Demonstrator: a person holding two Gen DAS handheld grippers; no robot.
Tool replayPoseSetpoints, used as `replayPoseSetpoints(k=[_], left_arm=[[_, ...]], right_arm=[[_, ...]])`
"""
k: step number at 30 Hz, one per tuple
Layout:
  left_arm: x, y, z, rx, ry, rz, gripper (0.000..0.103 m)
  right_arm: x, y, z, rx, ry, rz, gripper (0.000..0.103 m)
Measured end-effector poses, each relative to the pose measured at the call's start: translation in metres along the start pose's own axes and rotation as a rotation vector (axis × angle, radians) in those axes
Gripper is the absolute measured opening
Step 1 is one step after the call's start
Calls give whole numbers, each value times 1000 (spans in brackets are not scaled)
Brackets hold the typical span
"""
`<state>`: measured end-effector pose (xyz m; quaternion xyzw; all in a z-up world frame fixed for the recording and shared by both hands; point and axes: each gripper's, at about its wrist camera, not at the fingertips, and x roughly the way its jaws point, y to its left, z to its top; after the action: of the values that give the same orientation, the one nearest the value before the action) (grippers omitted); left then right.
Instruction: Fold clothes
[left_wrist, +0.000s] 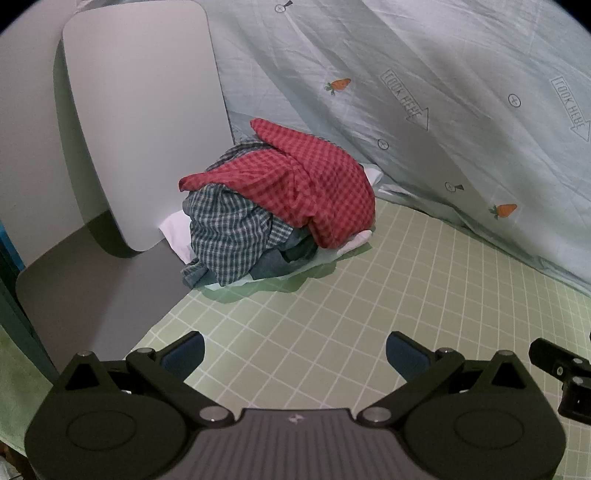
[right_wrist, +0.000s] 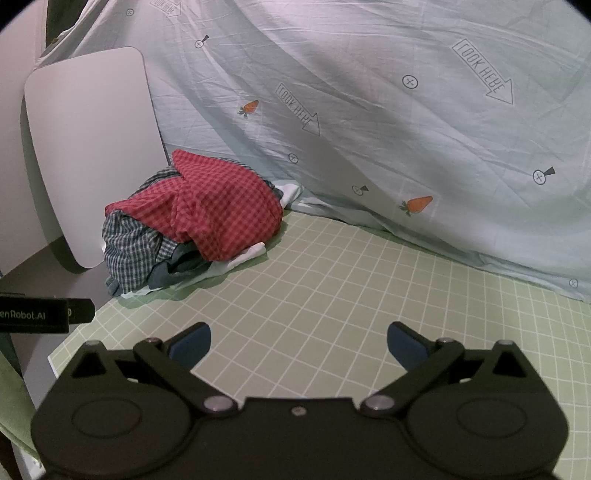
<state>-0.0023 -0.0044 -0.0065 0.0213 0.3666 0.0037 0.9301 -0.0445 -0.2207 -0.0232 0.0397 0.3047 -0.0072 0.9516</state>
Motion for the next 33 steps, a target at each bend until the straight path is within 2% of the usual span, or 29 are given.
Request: replayPoseSetpoints(k=[13, 18, 26, 33], left_arm=[[19, 2, 7, -8, 41, -12, 103], [48, 11, 21, -56, 87, -30, 103], [112, 43, 58, -182, 140, -42, 103], [184, 97, 120, -314, 106, 51, 103]], right_arm=[[15, 1, 3, 24, -11, -25, 103], [40, -10, 14, 97, 28, 35, 103], [108, -1, 51, -15, 69, 13, 103], [207, 24, 118, -73, 61, 26, 101]])
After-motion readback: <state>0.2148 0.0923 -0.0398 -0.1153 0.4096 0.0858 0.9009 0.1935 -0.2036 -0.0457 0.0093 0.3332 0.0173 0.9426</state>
